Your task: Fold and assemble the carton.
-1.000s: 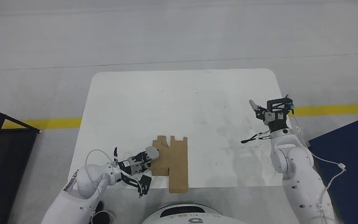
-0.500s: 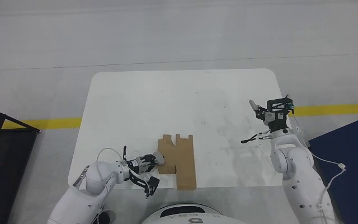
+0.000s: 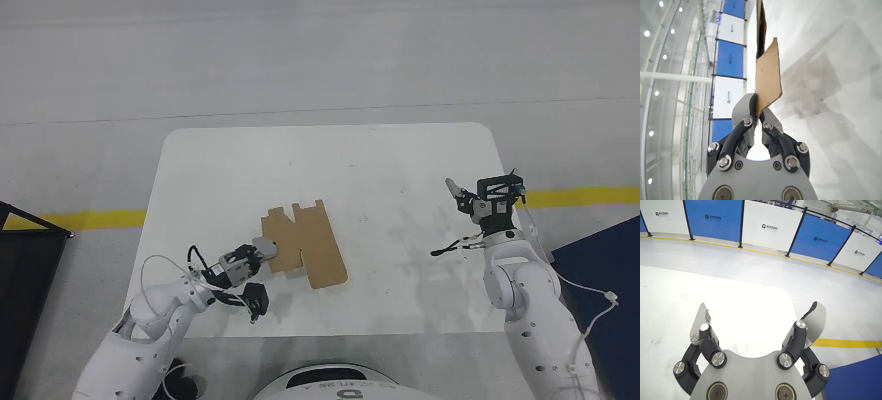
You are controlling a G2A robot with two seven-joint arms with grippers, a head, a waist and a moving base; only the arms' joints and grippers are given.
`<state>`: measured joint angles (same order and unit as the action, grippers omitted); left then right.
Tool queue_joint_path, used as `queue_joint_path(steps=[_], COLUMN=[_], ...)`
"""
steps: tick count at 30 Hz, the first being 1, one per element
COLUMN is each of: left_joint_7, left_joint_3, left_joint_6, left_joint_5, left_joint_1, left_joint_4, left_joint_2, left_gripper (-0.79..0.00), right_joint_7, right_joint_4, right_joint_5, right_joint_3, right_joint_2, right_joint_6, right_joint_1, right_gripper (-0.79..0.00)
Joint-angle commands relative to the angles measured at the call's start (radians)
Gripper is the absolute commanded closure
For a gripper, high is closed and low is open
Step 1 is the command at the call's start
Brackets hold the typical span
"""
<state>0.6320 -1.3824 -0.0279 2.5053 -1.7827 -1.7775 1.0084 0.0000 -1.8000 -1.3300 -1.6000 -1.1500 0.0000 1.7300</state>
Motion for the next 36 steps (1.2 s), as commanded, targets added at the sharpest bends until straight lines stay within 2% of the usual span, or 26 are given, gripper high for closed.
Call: queue_joint_path(steps=[1,4,35,36], left_joint_7=[0.003,0.038,0.038,0.015], left_joint_3=[-0.015,-0.022,-0.022,-0.025], left_joint_6=[0.052,0.110,0.110,0.121], left_joint_5=[-0.051,-0.089,-0.089,-0.059], left_joint_1=[-0.015,-0.039,-0.039,-0.029], left_joint_4=[-0.018,-0.026,-0.026,-0.034], left_joint_2=[0.001,0.002,0.002,0.002], left_gripper=[0.000,0.000,0.000,0.000], right_joint_7=[0.000,0.000,0.000,0.000], right_joint_4=[0.000,0.000,0.000,0.000], right_joint_5=[0.000,0.000,0.000,0.000], right_joint_3=[0.000,0.000,0.000,0.000], right_joint_2=[0.000,0.000,0.000,0.000], right_joint_6=[0.000,0.000,0.000,0.000], right_joint_1=[0.000,0.000,0.000,0.000], right_gripper=[-0.785,-0.785,-0.785,-0.785])
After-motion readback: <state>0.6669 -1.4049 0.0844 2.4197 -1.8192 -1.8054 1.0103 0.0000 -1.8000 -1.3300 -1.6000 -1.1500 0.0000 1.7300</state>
